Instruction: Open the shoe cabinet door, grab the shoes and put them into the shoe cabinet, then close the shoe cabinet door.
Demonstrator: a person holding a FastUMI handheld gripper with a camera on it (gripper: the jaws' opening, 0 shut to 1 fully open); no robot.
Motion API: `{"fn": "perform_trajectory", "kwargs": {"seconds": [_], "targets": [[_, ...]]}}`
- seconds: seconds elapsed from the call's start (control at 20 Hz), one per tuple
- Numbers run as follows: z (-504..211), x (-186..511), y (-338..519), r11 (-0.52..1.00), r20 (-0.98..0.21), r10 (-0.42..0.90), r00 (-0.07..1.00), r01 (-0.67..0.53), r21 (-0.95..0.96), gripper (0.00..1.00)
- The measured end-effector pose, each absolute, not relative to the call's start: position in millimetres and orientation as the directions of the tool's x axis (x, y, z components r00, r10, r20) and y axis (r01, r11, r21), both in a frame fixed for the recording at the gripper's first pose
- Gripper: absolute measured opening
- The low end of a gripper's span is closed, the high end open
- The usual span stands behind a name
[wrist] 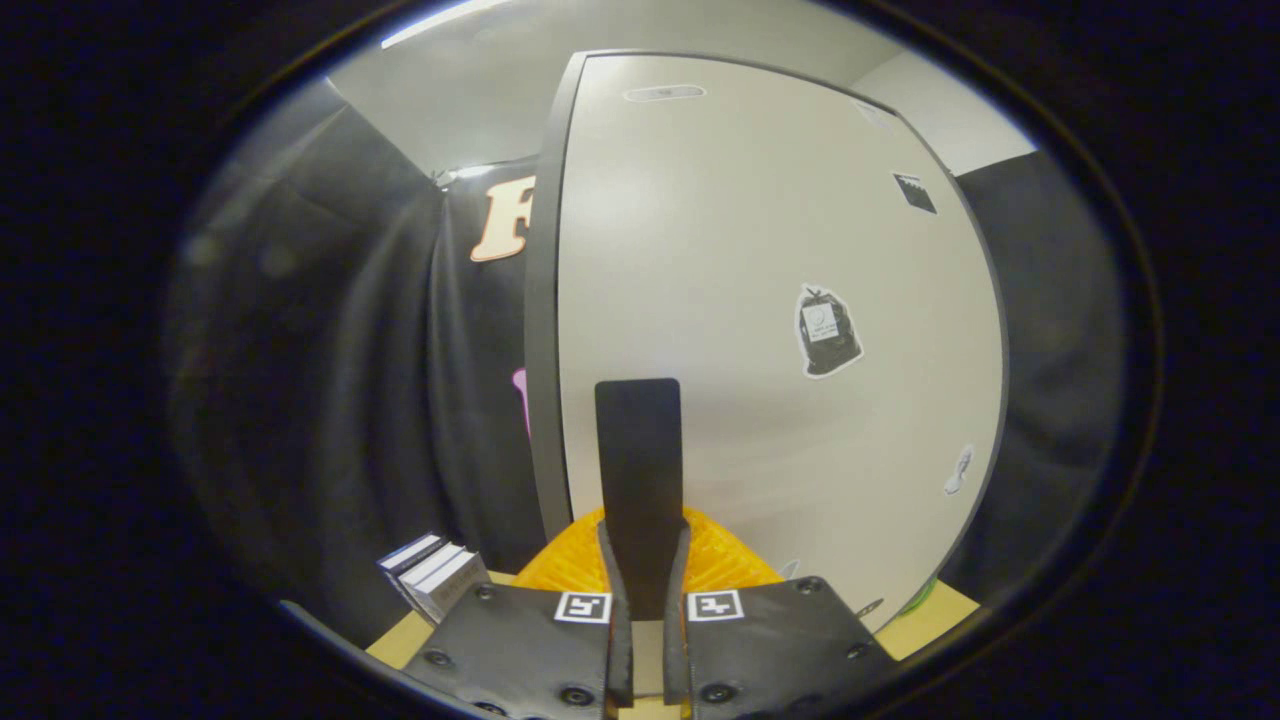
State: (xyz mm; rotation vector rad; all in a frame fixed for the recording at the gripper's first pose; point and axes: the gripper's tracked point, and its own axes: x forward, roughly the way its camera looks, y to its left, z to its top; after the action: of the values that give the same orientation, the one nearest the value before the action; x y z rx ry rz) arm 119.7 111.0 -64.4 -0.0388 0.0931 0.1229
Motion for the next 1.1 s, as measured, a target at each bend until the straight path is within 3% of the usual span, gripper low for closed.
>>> {"fn": "perform_trajectory", "kwargs": {"seconds": [0.6, 1.1], "targets": [[-45, 17, 55, 0.960, -0.117, 0.279, 0.953, -0.279, 0.015, 0.13], [-35, -17, 9, 0.954, -0.141, 0.300, 0.943, -0.300, 0.025, 0.13]]}}
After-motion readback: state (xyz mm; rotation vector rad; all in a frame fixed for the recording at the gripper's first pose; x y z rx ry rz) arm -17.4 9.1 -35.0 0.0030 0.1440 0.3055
